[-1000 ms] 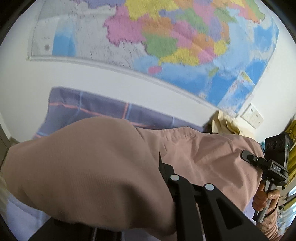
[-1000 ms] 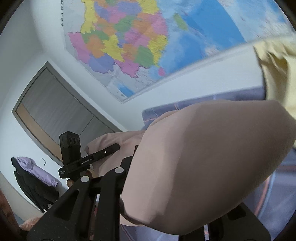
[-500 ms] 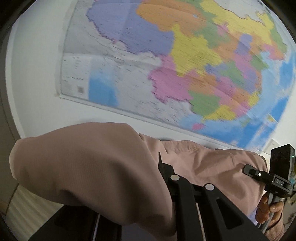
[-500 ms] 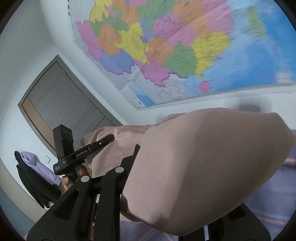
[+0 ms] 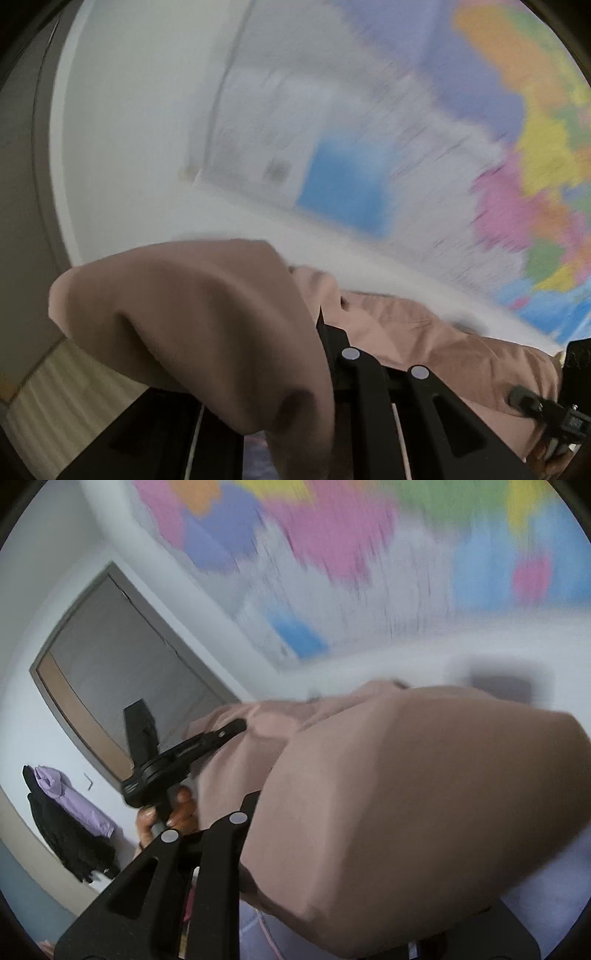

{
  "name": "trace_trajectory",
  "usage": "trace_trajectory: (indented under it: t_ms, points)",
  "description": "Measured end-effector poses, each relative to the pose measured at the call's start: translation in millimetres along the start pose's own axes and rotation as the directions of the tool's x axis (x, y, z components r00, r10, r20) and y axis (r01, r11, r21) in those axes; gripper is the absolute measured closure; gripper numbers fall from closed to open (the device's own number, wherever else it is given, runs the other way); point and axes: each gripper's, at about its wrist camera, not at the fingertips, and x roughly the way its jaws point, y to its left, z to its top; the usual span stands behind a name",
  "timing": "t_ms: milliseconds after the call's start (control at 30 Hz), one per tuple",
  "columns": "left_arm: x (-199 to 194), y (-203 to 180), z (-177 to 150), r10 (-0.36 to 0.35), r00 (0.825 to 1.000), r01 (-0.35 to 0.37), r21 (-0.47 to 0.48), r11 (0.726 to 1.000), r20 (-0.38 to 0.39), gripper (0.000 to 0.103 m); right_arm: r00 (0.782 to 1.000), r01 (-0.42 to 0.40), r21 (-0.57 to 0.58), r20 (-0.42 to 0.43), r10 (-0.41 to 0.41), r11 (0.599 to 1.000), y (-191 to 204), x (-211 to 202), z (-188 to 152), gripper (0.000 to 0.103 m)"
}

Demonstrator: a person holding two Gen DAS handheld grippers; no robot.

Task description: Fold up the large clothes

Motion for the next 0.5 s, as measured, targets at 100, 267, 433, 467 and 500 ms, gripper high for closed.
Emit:
trace_trajectory:
  t_ms: [100,267,433,467,500]
  points:
    - [45.8,35.6,-37.1,0.047,0.987,-0.057,-0.061,0.997,-0.154,0.091,0.987,0.072,0.084,-0.149,-0.059,0.994,-30.7,35.9,-35.4,0.075]
    - [58.1,58.3,-61.9,0.039,0.982,-0.055,-0.083,0.995,-0.186,0.088,0.985,0.041,0.099,-0.174,-0.023,0.994,-45.7,14.5,-57.4,0.056]
    - [59.7,42.6,-60.3,0.074,0.977,-0.076,-0.004,0.997,-0.202,0.084,0.989,0.015,-0.028,-0.148,-0.019,1.000,-38.4,-29.2,-60.4,0.050]
    - [60.4,40.3,-61.2,0.077,0.976,-0.077,0.012,0.997,-0.205,0.082,0.989,0.028,-0.063,-0.146,-0.037,0.998,-37.0,-32.2,-61.1,0.047]
    - [62.0,37.1,-61.7,0.091,0.974,-0.087,0.026,0.996,-0.206,0.082,0.987,0.036,-0.081,-0.152,-0.048,0.996,-37.5,-34.7,-63.4,0.047]
